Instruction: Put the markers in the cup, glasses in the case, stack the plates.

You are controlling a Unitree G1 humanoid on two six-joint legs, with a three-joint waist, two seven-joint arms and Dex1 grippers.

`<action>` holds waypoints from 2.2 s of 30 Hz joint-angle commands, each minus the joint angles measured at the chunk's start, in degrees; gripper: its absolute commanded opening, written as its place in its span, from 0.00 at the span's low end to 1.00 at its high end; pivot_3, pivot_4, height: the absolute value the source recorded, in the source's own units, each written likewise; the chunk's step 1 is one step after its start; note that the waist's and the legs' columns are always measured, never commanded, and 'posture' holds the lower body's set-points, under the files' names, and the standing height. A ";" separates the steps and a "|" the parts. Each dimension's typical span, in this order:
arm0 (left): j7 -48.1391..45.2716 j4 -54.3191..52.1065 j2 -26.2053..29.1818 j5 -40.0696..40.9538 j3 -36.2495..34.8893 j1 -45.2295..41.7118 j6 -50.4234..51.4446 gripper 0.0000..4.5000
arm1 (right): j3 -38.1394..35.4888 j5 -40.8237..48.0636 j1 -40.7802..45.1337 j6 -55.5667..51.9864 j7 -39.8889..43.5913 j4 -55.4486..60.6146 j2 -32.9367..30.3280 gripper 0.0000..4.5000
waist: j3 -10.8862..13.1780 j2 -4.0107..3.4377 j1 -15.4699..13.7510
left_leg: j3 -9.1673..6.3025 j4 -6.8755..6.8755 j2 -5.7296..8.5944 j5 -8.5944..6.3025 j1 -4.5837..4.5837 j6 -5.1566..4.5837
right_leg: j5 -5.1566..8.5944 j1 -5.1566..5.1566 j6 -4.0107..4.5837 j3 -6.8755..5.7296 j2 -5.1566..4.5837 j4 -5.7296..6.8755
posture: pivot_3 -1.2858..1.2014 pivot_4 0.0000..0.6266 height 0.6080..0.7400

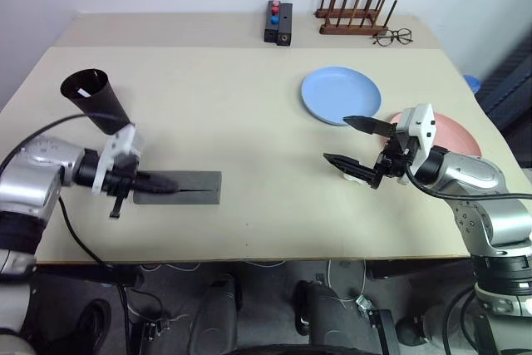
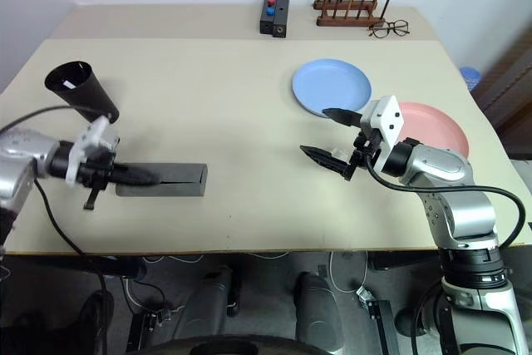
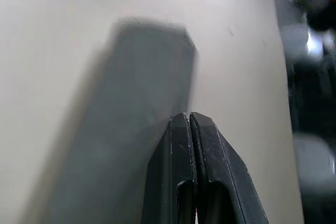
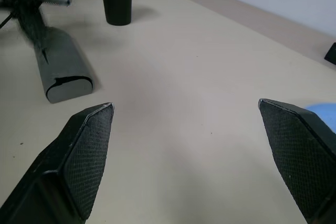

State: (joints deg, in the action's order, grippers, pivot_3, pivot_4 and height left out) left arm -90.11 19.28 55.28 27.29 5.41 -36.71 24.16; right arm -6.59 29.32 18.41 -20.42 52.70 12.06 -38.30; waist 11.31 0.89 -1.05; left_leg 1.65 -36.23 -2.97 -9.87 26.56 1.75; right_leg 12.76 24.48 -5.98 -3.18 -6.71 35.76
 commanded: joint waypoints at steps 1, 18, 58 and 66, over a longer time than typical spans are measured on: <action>2.34 1.42 -1.60 6.55 -6.62 -8.98 9.93 0.01 | -1.52 -1.10 1.14 0.19 -1.03 0.27 -1.35 1.00 | 0.00 0.00 0.22 | 0.00 -0.01 0.01 0.00 0.00 0.00 | 0.00 -0.02 -0.01 0.01 0.00 -0.01 | 0.52 0.24 1.00; 5.60 -3.70 -12.96 4.95 -7.35 -9.33 6.59 1.00 | -1.62 -14.89 0.59 -9.82 -9.74 -12.18 -13.51 1.00 | -0.03 -0.02 0.36 | 0.01 0.02 0.02 0.03 -0.13 0.00 | 0.07 -0.02 -0.14 0.05 0.01 0.26 | 0.52 0.24 1.00; 18.78 -10.16 -11.61 4.13 -17.51 3.80 -6.19 1.00 | 8.70 -26.59 35.43 5.01 -16.65 -42.86 5.27 0.01 | -0.01 -0.06 1.72 | 0.02 0.11 0.02 0.04 -0.10 0.01 | -0.06 0.04 -0.35 0.06 0.02 0.25 | 0.52 0.24 1.00; 21.61 -16.63 -10.30 6.16 -20.56 9.60 -3.46 1.00 | 10.20 -26.48 36.33 9.73 -13.94 -48.74 10.62 0.01 | 0.00 -0.08 2.07 | 0.02 0.16 0.02 0.05 -0.15 0.03 | -0.06 0.05 -0.34 0.07 0.02 0.30 | 0.52 0.24 1.00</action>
State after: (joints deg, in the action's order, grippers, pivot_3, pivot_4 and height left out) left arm -69.12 5.09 43.84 32.23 -12.90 -27.07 20.47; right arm 4.10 2.03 52.65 -12.06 37.92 -37.06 -28.07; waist 11.32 0.81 1.02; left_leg 1.66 -36.06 -2.95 -9.82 26.41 1.79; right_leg 12.70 24.53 -6.32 -3.11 -6.68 36.06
